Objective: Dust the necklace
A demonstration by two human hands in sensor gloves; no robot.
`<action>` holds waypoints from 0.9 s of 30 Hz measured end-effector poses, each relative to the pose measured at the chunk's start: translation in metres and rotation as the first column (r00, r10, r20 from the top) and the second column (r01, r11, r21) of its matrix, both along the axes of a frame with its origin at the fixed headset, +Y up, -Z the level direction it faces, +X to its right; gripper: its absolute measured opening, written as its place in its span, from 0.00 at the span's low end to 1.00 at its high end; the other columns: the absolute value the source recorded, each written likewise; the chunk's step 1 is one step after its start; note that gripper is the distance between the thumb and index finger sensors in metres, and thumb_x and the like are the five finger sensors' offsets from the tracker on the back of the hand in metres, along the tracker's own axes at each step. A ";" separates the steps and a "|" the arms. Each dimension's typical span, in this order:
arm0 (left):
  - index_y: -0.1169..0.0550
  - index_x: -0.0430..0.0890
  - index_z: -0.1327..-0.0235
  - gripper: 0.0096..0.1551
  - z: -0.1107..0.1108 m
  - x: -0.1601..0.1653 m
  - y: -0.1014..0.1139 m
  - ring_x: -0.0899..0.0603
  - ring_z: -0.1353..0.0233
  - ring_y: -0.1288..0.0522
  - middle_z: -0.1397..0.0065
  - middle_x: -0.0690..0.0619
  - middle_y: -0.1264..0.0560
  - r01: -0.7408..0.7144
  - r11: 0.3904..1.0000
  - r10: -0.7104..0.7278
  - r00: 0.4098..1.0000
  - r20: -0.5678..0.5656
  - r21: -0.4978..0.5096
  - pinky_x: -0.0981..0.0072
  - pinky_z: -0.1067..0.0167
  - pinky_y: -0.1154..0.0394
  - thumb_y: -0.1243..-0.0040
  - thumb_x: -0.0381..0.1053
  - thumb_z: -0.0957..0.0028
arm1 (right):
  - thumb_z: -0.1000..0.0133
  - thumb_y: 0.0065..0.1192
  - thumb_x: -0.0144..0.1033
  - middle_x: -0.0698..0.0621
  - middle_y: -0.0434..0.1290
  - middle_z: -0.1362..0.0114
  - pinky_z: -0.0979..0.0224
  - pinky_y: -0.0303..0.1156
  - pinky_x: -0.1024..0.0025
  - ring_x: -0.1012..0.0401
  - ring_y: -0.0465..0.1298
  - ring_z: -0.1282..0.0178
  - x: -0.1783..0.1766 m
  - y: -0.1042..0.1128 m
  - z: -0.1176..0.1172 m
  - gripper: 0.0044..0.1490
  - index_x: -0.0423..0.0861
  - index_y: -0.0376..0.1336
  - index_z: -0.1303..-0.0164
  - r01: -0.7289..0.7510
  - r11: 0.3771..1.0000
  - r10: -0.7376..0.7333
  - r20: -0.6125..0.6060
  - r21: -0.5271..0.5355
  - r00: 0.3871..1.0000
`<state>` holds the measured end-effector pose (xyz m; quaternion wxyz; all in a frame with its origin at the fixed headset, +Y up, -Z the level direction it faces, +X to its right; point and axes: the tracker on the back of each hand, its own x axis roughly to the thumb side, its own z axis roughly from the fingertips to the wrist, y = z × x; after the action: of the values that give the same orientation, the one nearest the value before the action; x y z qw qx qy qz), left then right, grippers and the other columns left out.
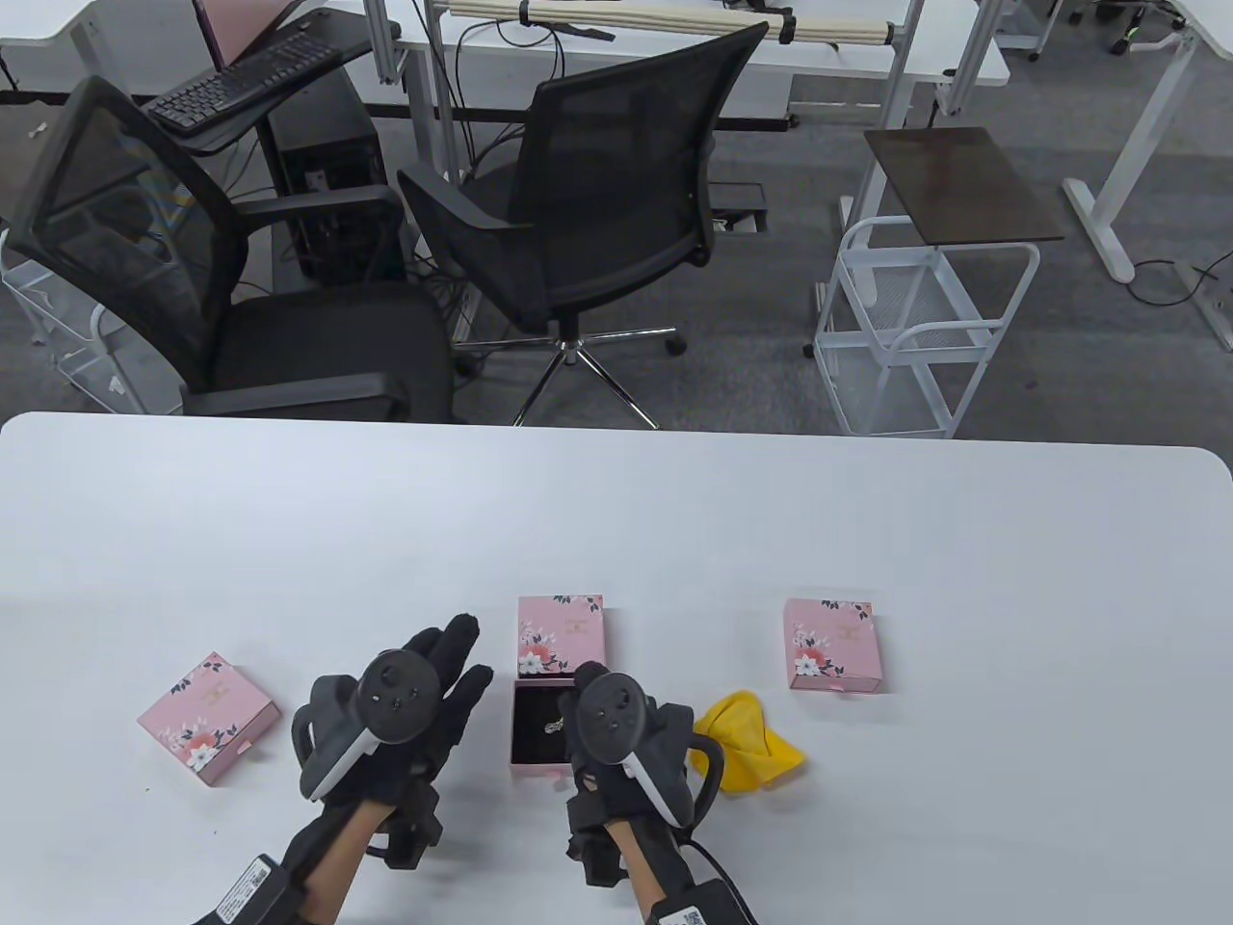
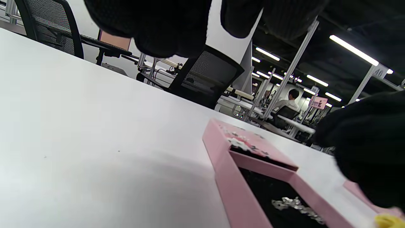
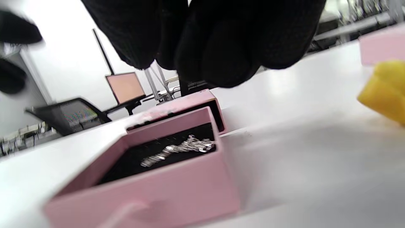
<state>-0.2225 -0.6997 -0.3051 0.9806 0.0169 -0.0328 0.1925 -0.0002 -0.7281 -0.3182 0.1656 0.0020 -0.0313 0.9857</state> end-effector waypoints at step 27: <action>0.34 0.57 0.16 0.33 0.014 -0.008 -0.001 0.36 0.25 0.32 0.15 0.42 0.34 -0.030 0.994 0.031 1.000 -0.005 0.107 0.42 0.31 0.32 0.48 0.65 0.34 | 0.34 0.69 0.35 0.30 0.60 0.19 0.25 0.59 0.33 0.31 0.63 0.27 -0.023 -0.030 -0.007 0.26 0.46 0.65 0.25 -0.328 0.941 0.320 -0.091 -0.086 0.943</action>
<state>-0.2308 -0.7010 -0.2916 0.9753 0.0703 -0.0396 0.2055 -0.0235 -0.7579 -0.3247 0.0021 0.0359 0.0252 0.9990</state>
